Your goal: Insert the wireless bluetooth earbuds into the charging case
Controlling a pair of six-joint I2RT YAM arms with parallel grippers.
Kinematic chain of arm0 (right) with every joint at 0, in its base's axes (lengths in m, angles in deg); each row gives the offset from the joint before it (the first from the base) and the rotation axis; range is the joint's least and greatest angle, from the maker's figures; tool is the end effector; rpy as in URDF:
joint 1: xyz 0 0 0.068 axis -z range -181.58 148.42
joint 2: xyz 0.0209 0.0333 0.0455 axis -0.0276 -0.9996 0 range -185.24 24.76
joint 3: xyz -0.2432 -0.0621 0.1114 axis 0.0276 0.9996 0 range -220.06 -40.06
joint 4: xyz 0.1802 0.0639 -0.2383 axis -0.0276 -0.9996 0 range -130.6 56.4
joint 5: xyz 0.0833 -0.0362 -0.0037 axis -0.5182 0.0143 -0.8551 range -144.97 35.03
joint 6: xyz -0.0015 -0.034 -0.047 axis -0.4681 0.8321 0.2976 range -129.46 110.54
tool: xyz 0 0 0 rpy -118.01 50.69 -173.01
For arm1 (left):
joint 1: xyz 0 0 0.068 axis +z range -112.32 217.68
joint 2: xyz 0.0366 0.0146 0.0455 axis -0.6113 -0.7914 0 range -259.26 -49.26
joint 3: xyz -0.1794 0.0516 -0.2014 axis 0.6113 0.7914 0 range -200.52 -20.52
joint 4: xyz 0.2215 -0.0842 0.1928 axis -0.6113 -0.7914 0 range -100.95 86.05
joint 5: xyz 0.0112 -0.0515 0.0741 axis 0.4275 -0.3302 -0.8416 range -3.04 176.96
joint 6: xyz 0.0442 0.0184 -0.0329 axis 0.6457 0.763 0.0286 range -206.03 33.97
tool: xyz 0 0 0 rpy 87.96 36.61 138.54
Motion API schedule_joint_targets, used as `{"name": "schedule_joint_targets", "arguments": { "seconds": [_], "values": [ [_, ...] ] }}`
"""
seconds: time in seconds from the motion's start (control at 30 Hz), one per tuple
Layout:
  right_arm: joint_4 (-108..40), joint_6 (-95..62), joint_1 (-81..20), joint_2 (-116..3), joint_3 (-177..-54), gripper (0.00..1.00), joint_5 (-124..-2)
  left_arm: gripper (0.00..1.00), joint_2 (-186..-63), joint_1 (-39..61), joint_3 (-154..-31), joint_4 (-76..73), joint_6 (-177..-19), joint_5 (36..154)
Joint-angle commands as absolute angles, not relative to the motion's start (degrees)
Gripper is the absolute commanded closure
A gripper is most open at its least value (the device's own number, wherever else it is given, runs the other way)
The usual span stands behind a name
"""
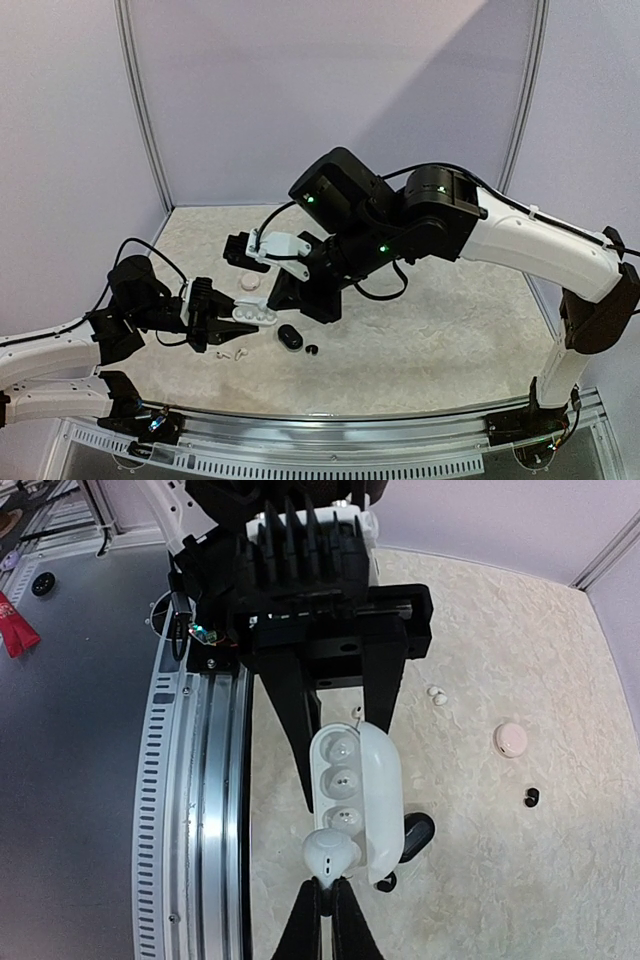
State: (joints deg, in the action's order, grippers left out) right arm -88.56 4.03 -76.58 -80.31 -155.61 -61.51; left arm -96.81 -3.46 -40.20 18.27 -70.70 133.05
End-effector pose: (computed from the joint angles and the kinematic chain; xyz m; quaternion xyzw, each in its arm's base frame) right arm 0.1111 0.4332 0.4015 -0.6582 0.6441 0.2427 0.3050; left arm 0.1525 -0.1731 0.2164 0.5542 0.4764 -0.4208 0.5374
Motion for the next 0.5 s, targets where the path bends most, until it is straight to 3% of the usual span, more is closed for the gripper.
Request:
{"name": "schedule_joint_targets", "arguments": {
  "seconds": [0.0, 0.47],
  "values": [
    [-90.3, 6.0, -77.2, -80.8, -156.7, 1.00, -61.7, 1.00, -96.8, -4.5, -40.7, 17.8, -69.7, 134.6],
    [-91.6, 12.8, -77.2, -83.9, -158.2, 1.00, -61.5, 1.00, -96.9, -4.5, -41.3, 17.3, -70.1, 135.1]
  ]
}}
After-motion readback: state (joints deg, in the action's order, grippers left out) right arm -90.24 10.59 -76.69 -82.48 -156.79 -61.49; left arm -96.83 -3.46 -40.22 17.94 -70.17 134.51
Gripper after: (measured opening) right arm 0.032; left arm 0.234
